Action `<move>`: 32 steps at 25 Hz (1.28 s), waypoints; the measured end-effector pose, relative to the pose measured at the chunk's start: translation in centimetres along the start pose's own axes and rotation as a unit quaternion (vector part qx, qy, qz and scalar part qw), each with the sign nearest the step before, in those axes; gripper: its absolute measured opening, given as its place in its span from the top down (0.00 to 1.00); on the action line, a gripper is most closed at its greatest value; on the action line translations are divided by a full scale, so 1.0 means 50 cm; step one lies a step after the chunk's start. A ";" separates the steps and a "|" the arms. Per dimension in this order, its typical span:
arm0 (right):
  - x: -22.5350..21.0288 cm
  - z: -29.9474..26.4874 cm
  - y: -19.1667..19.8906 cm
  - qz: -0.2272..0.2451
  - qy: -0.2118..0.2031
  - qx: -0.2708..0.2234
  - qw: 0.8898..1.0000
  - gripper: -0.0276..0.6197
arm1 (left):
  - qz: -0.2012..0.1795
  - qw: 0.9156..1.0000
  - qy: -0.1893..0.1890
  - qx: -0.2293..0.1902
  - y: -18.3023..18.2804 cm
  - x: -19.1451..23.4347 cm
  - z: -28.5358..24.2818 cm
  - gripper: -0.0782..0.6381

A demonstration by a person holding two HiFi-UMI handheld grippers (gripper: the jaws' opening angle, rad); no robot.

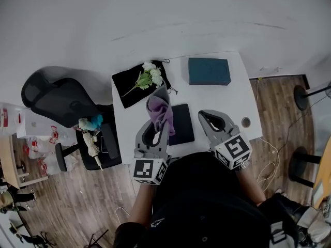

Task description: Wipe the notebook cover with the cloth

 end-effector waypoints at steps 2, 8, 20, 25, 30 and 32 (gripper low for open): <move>-0.003 0.001 -0.020 0.009 -0.003 -0.010 1.000 0.95 | -0.004 1.000 -0.001 -0.011 -0.021 0.003 -0.001 0.72; -0.002 0.005 -0.086 0.020 -0.035 -0.042 0.998 0.95 | -0.020 0.999 0.004 -0.039 -0.082 -0.001 -0.003 0.72; 0.007 -0.004 -0.178 0.031 -0.064 -0.090 0.993 0.95 | -0.019 0.997 0.000 -0.079 -0.147 -0.003 0.004 0.72; 0.018 -0.002 -0.185 0.030 -0.069 -0.094 0.993 0.95 | -0.019 0.997 -0.002 -0.076 -0.138 -0.007 0.012 0.72; 0.024 -0.001 -0.180 0.033 -0.069 -0.088 0.993 0.95 | -0.008 0.998 -0.002 -0.068 -0.119 -0.011 0.018 0.72; 0.026 -0.003 -0.178 0.036 -0.069 -0.085 0.993 0.95 | -0.006 0.998 -0.002 -0.065 -0.116 -0.010 0.019 0.72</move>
Point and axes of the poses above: the fingertips, and each gripper's own axes: z backward along the fingers, x to its left, y out of its underside, the point moved 6 cm from there along z, backward along the fingers, and after that the axes turned 1 degree about x, right-handed, at the moved point
